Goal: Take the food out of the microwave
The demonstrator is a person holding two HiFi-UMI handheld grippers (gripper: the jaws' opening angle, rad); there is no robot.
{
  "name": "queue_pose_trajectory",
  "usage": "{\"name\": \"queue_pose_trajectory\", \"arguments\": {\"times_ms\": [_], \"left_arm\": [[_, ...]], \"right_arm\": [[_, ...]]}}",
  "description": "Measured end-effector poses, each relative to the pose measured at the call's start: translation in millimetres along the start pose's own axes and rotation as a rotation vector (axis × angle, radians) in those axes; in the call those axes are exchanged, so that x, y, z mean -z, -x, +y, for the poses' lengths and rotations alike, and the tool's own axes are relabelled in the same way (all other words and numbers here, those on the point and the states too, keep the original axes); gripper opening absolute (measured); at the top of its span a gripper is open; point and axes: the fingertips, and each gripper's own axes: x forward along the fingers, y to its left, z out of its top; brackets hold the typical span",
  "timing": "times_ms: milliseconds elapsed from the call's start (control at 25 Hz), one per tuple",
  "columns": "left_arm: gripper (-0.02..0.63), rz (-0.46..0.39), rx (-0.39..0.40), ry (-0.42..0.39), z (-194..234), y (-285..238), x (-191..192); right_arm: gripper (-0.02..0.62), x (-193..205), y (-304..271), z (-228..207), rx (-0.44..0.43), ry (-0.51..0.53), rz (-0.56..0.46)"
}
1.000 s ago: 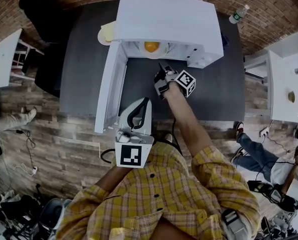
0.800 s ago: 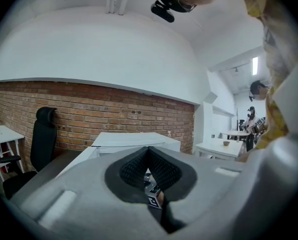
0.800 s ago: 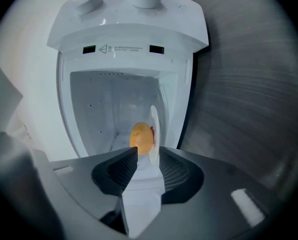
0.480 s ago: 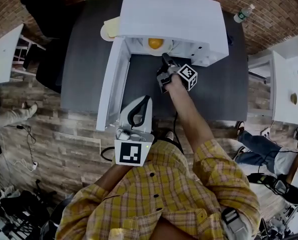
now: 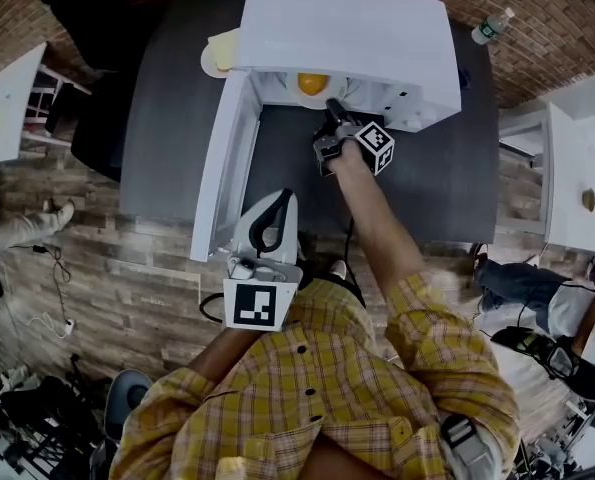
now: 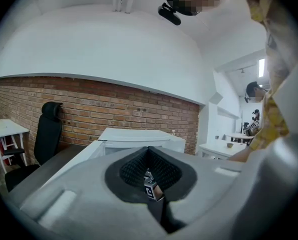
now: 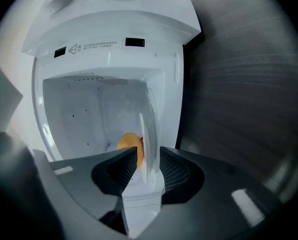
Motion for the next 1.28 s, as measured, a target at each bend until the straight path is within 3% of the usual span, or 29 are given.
{"name": "queue_pose_trajectory", "arguments": {"times_ms": [600, 680, 1280], "left_arm": [[0.000, 0.012, 0.005, -0.001, -4.7, -7.1, 4.7], [0.000, 0.011, 0.004, -0.001, -4.9, -6.3, 4.8], [0.000, 0.002, 0.006, -0.021, -17.8, -9.5, 3.4]], "right_arm": [[0.059, -5.5, -6.2, -2.9, 0.023, -0.012, -0.034], [0.009, -6.2, -6.4, 0.0, 0.018, -0.008, -0.041], [0.008, -9.9, 14.0, 7.7, -0.001, 0.033, -0.028]]}}
